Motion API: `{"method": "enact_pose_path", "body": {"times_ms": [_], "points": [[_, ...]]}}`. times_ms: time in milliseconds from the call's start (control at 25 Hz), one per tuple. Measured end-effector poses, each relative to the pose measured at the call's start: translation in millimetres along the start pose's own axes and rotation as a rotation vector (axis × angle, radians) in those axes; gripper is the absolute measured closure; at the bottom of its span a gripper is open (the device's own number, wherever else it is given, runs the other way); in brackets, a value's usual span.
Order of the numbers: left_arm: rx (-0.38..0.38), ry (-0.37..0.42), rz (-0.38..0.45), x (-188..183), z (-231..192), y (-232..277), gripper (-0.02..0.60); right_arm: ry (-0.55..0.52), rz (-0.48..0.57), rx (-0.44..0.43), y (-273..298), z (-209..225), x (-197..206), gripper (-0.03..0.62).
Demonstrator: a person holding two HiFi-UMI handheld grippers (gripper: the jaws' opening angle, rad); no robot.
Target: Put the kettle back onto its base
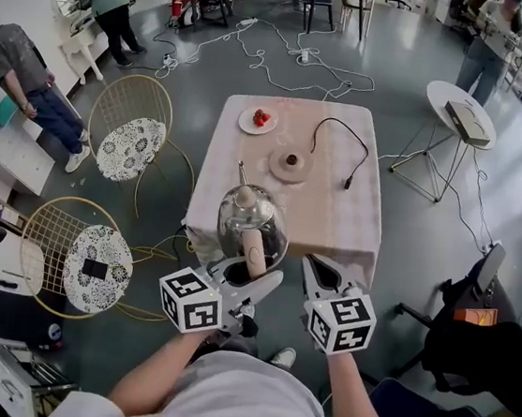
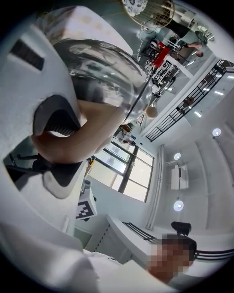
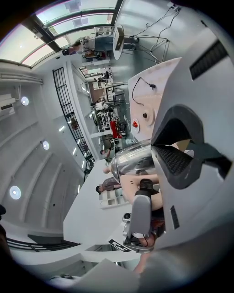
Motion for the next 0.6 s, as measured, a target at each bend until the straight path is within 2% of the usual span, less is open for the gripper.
{"method": "enact_pose_path", "body": {"times_ms": [600], "points": [[0.086,0.02,-0.043,-61,-90,30,0.423,0.022,-0.038,0.066,94,26,-34,0.589]]}}
Point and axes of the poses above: the fingertips, and each gripper's own axes: y forward along the fingers, z to its right, x out of its underside, the point moved 4 cm from there along -y, backward along the fingers, and after that the axes turned 10 degrees about -x, right-handed, at the moved point
